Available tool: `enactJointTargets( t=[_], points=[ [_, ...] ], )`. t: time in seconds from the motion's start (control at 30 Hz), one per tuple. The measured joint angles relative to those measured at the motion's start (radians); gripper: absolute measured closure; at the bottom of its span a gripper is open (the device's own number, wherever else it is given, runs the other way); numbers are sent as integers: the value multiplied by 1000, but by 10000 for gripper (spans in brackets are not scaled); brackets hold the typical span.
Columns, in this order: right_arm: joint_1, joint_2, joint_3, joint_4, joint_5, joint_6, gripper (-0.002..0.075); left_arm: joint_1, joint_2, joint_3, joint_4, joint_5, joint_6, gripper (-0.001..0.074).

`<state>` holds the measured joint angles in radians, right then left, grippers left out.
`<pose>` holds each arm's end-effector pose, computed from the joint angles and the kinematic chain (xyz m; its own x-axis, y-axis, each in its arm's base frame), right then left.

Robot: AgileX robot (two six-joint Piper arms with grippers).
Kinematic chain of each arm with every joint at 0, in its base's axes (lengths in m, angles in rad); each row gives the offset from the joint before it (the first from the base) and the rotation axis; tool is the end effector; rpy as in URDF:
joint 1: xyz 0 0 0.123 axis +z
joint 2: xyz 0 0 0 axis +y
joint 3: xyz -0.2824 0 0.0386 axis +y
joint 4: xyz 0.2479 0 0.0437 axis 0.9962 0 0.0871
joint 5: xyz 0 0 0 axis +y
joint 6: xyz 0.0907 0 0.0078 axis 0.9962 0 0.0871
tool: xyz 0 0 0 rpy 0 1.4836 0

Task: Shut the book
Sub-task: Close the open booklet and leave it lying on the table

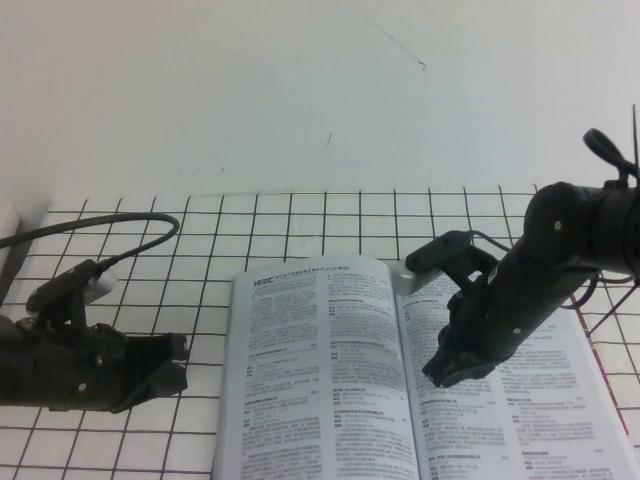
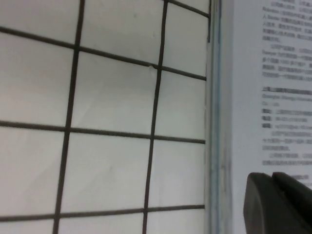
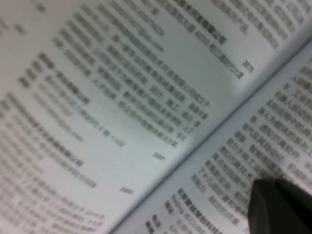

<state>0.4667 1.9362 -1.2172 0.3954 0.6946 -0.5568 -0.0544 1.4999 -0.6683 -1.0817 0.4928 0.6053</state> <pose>0.3264 0.1896 0.1578 -0.7101 -0.6225 -0.3291 -0.6918 0.7038 0.1613 0.2605 -0.0524 0.1844 -0.8761 -0.3250 -0.3562 -0.0890 0.8350 -0.5431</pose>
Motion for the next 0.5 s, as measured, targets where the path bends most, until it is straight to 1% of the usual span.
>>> enactJointTargets(
  t=[0.1, 0.2, 0.4, 0.5],
  points=[
    [0, 43, -5, -61, 0, 56, 729, 0, 40, -2, -88, -9, 118, 738],
    [0, 59, -14, -81, 6, 84, 729, 0, 79, -5, -164, -17, 209, 738],
    [0, 68, -20, -85, 13, 91, 729, -4, 165, -6, -292, -11, 319, 738],
    [0, 68, -20, -85, 13, 92, 729, -37, 212, -8, -345, -10, 372, 738]
  ],
)
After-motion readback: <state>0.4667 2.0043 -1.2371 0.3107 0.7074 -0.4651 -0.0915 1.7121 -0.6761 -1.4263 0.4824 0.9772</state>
